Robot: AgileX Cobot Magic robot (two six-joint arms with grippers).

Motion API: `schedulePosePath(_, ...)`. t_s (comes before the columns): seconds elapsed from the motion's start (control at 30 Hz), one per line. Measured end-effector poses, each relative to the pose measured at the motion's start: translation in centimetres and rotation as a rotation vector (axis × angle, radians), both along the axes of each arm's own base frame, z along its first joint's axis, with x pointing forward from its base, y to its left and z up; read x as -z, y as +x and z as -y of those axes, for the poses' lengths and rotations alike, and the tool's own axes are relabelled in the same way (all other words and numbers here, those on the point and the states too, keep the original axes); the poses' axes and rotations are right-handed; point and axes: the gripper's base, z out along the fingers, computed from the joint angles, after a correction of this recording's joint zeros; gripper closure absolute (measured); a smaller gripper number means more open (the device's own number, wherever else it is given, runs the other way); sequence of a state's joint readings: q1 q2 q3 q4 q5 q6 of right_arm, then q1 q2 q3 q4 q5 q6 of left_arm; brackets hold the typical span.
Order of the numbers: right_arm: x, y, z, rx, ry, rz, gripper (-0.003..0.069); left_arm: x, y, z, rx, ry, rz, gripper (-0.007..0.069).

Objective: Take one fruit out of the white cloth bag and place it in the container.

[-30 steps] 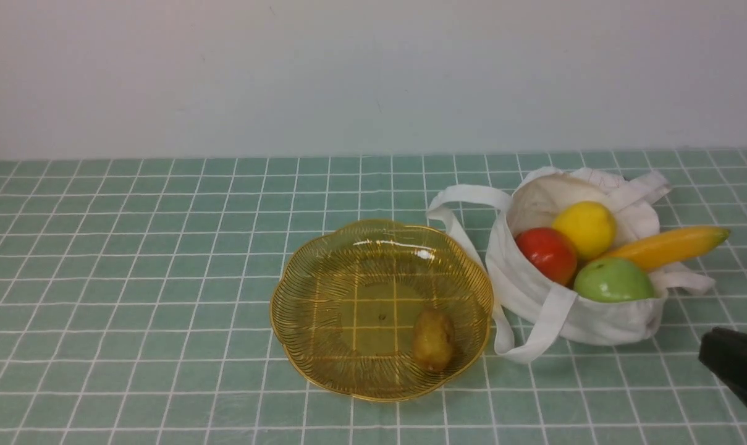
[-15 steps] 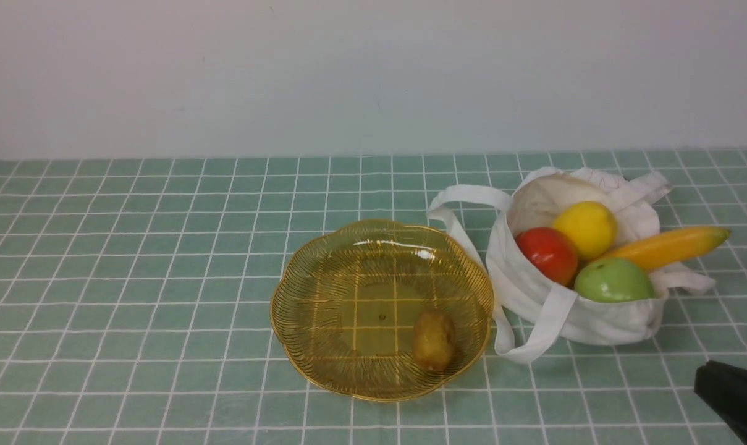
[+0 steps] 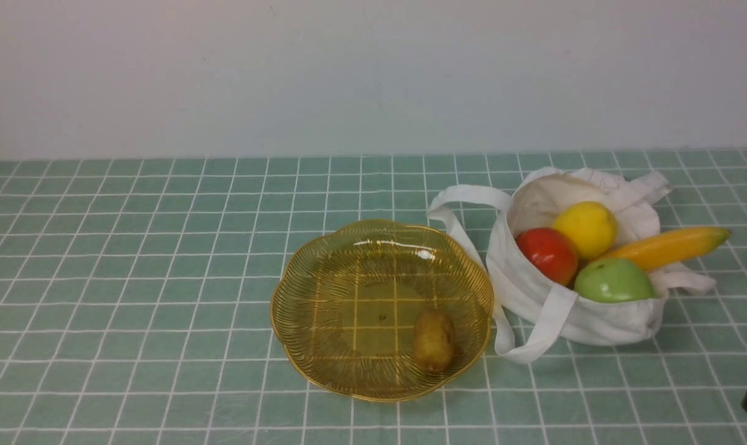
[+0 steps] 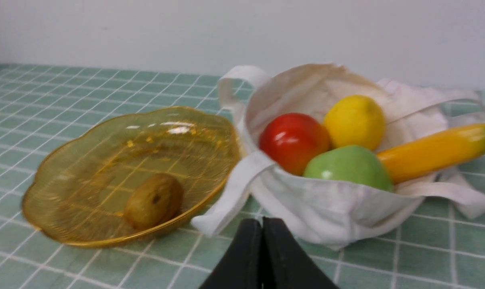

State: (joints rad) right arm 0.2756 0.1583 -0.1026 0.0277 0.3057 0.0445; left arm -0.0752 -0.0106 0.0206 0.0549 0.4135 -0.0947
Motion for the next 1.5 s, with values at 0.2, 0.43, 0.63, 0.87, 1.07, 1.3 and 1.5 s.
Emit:
schedulePosePath(0.2, 1.6, -0.9, 1.0, 0.128, 0.001, 0.069, 0.0673, 0.0, 0.0, 0.0, 0.000, 0.000, 0.000, 0.0632)
schedulePosePath(0.43, 3.6, -0.9, 1.3, 0.171, -0.010, 0.013, 0.0673, 0.0, 0.0, 0.0, 0.000, 0.000, 0.000, 0.0632)
schedulePosePath(0.63, 3.8, -0.9, 1.3, 0.181, -0.026, -0.008, 0.0673, 0.0, 0.0, 0.0, 0.000, 0.000, 0.000, 0.0632)
schedulePosePath(0.87, 3.8, -0.9, 1.5, 0.213, -0.026, -0.009, 0.0673, 0.0, 0.0, 0.0, 0.000, 0.000, 0.000, 0.0632)
schedulePosePath(1.07, 3.8, -0.9, 1.6, 0.221, -0.026, -0.009, 0.0673, 0.0, 0.0, 0.0, 0.000, 0.000, 0.000, 0.0632)
schedulePosePath(1.3, 3.8, -0.9, 1.7, 0.247, -0.026, -0.009, 0.0673, 0.0, 0.0, 0.0, 0.000, 0.000, 0.000, 0.0632)
schedulePosePath(1.5, 3.8, -0.9, 1.7, 0.251, -0.026, -0.010, 0.0673, 0.0, 0.0, 0.0, 0.000, 0.000, 0.000, 0.0632)
